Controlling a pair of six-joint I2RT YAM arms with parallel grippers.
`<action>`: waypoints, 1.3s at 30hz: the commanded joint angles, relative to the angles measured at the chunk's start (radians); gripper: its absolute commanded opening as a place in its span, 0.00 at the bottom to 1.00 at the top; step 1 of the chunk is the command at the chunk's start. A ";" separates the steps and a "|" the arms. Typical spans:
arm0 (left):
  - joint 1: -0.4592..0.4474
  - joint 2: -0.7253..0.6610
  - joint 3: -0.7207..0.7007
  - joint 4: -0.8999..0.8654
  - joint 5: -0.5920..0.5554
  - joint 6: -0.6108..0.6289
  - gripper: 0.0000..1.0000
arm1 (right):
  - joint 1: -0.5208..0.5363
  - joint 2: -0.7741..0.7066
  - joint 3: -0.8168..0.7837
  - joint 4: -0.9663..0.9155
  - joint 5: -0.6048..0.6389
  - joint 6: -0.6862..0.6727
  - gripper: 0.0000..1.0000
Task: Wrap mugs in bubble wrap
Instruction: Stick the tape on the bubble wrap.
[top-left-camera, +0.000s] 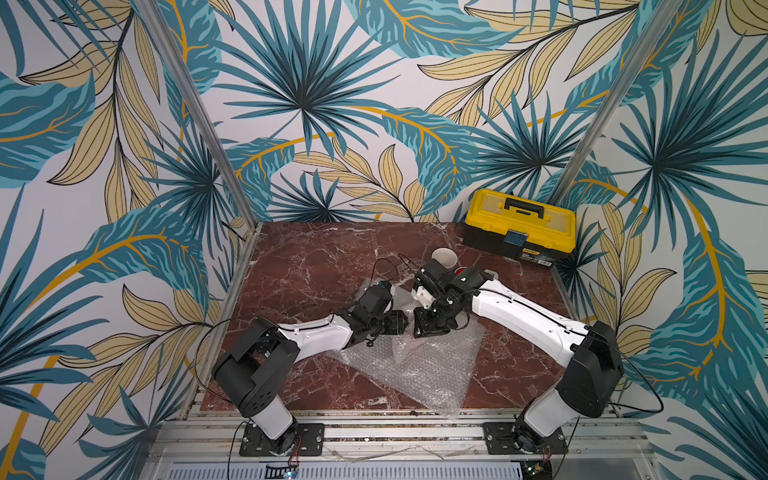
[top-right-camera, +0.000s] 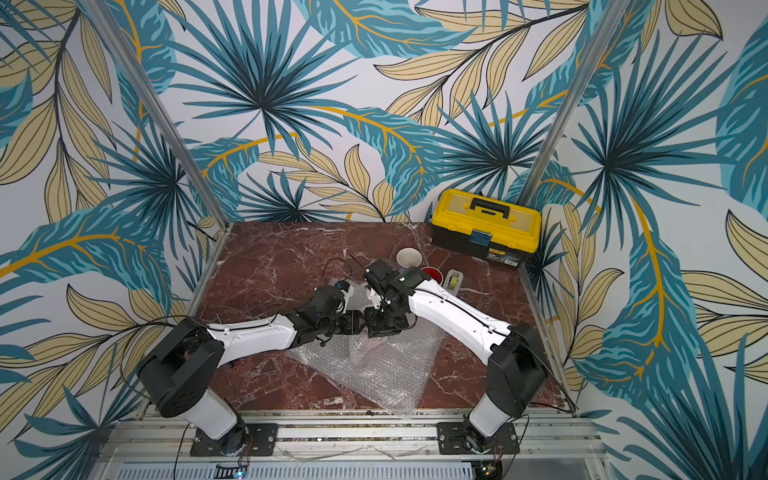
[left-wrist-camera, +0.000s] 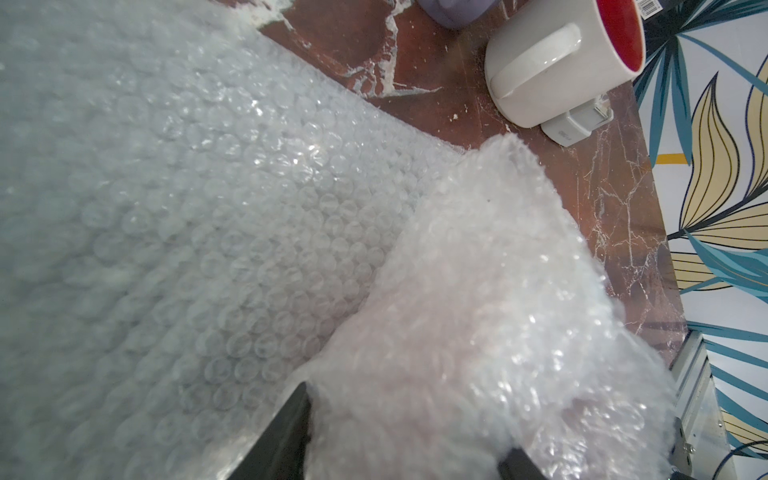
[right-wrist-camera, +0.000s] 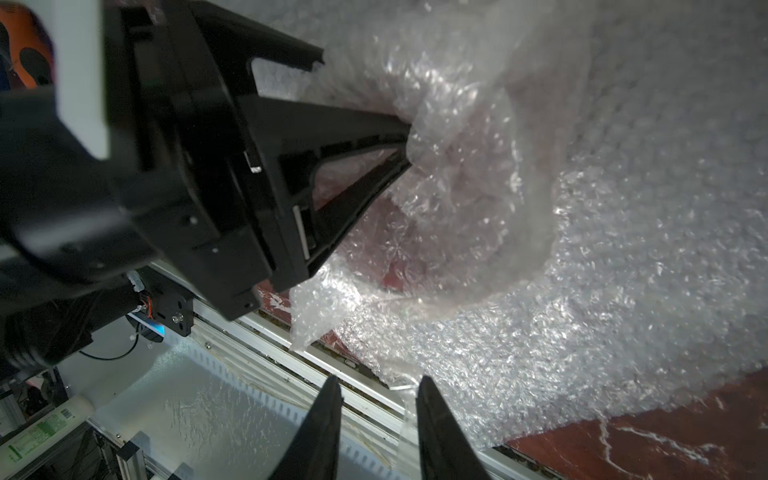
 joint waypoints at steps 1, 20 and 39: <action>-0.012 0.029 -0.001 -0.032 -0.007 0.010 0.55 | 0.006 0.013 0.020 0.040 0.025 -0.008 0.33; -0.016 0.029 -0.001 -0.032 -0.010 0.008 0.55 | 0.005 0.011 -0.053 0.246 0.117 0.038 0.33; -0.017 0.031 0.000 -0.032 -0.006 0.005 0.54 | 0.004 -0.072 -0.191 0.458 0.167 0.092 0.24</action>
